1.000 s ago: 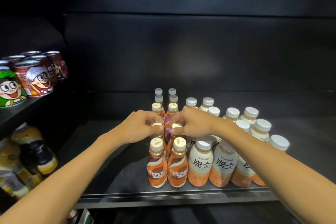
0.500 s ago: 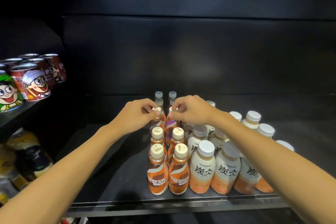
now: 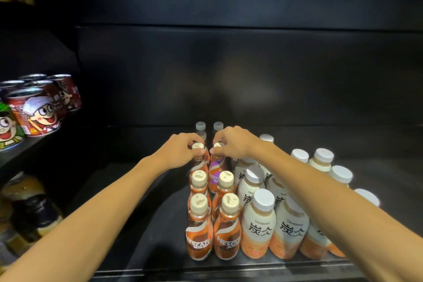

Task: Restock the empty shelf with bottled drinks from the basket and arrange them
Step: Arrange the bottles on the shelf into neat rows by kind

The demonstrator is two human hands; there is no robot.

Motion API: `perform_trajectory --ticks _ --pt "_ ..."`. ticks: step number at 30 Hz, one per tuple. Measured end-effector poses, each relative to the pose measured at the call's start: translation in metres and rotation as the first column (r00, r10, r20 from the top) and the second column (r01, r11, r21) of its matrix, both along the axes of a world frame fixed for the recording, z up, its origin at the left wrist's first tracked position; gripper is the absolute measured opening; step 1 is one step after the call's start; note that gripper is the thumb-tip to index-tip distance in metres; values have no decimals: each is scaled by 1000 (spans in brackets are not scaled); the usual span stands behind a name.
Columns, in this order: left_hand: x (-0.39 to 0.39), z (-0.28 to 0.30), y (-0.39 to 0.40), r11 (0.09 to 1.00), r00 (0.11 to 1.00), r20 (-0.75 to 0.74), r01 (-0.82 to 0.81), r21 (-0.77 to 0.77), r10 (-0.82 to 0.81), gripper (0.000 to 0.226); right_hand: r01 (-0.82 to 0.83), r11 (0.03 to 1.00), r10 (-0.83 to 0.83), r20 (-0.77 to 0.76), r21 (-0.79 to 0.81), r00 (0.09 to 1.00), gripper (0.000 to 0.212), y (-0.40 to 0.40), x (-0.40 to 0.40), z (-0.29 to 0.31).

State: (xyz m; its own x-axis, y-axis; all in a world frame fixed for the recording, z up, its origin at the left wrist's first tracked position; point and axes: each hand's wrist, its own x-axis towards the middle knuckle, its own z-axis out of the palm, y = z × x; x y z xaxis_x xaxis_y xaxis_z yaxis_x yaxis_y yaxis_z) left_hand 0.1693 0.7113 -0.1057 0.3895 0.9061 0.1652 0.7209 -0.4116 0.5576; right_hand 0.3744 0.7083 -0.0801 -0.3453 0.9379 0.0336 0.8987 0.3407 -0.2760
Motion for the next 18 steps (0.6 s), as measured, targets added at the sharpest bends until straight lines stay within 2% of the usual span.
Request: perform_trajectory --ticks 3,9,12,18 --pt "-1 -1 0 1000 1000 20 2 -13 -2 17 -9 1000 9 -4 -4 1000 12 -1 2 -1" --pt "-2 0 -13 998 998 55 30 -52 -27 16 -74 997 73 144 4 987 18 -11 2 7" --pt "-2 -2 -21 998 996 89 22 -63 -17 16 -88 996 90 144 -24 985 25 -18 5 8" --pt "-3 -3 -32 992 989 149 38 -121 -20 18 -122 991 126 90 -48 988 26 -33 11 6"
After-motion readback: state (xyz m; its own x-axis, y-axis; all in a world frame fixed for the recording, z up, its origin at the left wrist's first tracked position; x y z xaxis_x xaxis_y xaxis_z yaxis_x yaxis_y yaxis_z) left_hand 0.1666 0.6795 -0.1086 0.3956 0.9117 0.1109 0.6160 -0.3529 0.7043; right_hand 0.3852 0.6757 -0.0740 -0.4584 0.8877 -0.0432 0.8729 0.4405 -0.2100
